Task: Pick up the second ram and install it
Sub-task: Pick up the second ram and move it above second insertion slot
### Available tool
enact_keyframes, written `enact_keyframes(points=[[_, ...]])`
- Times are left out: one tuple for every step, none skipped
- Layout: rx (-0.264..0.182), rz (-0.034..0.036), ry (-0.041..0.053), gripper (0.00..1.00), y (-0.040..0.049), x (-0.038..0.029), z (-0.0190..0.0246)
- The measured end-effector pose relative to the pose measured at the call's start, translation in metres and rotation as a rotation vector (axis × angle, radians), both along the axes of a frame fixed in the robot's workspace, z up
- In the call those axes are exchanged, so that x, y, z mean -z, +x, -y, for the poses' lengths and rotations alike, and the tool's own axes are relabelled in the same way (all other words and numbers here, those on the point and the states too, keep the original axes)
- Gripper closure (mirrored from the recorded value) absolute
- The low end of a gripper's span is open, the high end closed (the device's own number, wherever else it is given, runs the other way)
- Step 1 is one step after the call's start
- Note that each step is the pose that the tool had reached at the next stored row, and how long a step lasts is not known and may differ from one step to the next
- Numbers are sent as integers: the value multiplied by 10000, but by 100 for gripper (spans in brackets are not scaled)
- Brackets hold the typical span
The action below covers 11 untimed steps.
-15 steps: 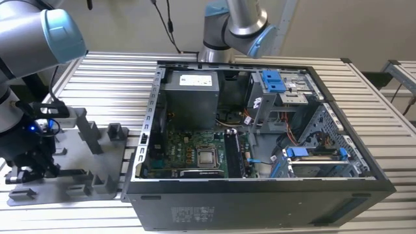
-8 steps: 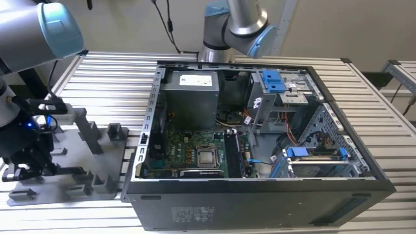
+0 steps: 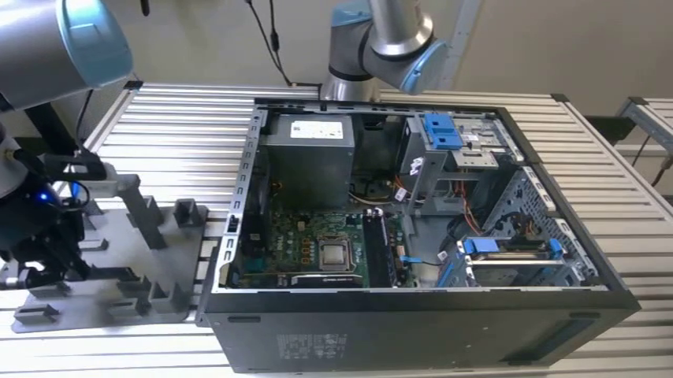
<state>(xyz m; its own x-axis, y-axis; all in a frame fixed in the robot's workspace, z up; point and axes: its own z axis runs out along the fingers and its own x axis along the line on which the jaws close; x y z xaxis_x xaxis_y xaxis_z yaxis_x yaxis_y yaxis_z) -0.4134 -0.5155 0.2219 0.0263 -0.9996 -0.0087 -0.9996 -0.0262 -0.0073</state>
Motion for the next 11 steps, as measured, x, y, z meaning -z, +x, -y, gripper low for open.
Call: enact_keyframes(points=[[18, 1, 2, 86, 0, -11, 0], [31, 0, 1, 86, 0, -26, 0], [42, 1, 1, 86, 0, -43, 0], [52, 1, 1, 86, 0, -60, 0], [60, 1, 1, 86, 0, -78, 0], [65, 0, 1, 86, 0, -97, 0], [71, 0, 1, 86, 0, -117, 0], [76, 1, 1, 86, 0, -136, 0], [81, 1, 1, 86, 0, -156, 0], [86, 1, 1, 86, 0, -177, 0], [90, 0, 1, 86, 0, -195, 0]])
